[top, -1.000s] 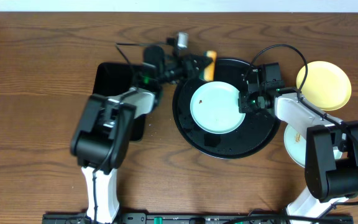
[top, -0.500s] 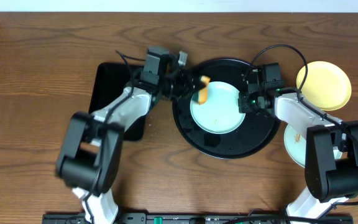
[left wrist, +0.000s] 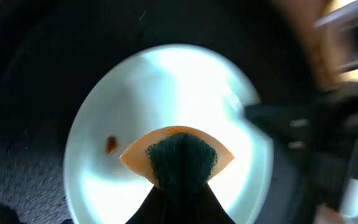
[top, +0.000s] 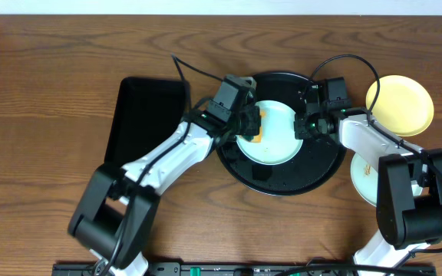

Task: Clean dirty plates on tray and stack at the side
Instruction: 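Scrub the mint plate's stained surface with the sponge in the left gripper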

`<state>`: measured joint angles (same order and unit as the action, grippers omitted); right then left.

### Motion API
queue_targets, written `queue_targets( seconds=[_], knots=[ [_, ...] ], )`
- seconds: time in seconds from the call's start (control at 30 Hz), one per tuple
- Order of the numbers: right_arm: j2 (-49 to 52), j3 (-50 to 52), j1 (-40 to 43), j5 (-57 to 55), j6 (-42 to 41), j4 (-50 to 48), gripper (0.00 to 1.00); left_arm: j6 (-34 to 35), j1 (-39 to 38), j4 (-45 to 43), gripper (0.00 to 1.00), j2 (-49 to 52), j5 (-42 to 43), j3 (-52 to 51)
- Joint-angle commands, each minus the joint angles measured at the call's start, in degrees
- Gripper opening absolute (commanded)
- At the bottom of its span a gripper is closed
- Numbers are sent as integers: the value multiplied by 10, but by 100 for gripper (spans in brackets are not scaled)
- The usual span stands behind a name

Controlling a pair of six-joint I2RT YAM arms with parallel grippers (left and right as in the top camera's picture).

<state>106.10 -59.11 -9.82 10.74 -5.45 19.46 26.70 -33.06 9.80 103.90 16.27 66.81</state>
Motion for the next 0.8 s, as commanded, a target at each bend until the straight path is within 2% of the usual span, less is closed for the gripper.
queue_targets(
  seconds=[0.0, 0.13, 0.2, 0.27, 0.5, 0.77],
  knots=[
    [7, 4, -4, -2, 3, 4, 1, -9, 2, 32, 7, 19, -9, 54],
    [7, 4, -4, -2, 3, 3, 1, -25, 3, 176, 7, 56, -9, 174],
    [7, 4, -4, -2, 3, 3, 1, -45, 2, 284, 7, 94, -9, 265],
    [7, 4, -4, -2, 3, 4, 1, -47, 3, 332, 7, 119, -9, 299],
    [7, 4, -4, -2, 3, 5, 1, -51, 5, 340, 8, 184, -9, 298],
    [7, 4, -4, -1, 1, 5, 1, -81, 6, 290, 7, 226, -26, 298]
  ],
)
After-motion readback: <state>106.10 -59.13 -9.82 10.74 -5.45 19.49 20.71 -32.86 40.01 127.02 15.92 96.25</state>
